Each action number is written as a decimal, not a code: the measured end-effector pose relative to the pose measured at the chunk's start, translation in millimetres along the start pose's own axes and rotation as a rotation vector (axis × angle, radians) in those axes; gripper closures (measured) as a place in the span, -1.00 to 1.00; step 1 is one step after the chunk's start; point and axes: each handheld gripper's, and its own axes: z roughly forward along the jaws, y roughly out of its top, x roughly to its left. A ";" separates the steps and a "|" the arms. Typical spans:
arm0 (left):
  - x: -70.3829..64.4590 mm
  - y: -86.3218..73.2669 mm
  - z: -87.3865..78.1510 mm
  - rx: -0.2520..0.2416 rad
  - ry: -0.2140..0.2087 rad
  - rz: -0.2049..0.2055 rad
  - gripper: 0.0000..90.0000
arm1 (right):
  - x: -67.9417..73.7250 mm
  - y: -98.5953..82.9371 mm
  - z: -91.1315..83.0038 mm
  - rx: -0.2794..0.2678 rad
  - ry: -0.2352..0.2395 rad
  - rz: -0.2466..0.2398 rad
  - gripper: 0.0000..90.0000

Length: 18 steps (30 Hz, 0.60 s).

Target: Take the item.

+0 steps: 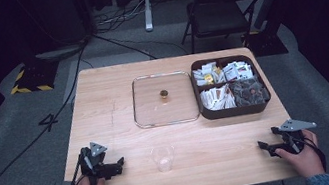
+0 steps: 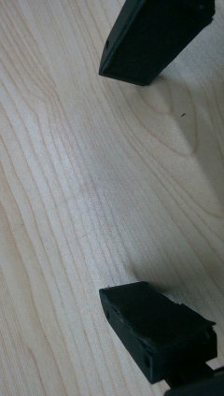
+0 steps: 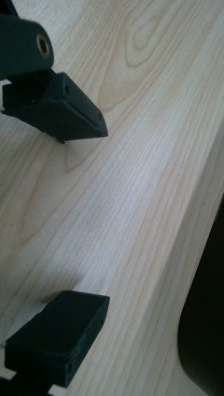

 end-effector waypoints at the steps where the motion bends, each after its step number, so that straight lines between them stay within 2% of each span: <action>1: 0.0 0.0 0.0 0.000 0.000 0.000 -1.00 | 0.0 0.0 0.0 0.000 -0.001 0.000 -0.64; 18: -0.2 0.0 0.1 0.001 -0.002 -0.002 -1.00 | 0.3 0.9 1.0 0.002 -0.004 0.006 -0.64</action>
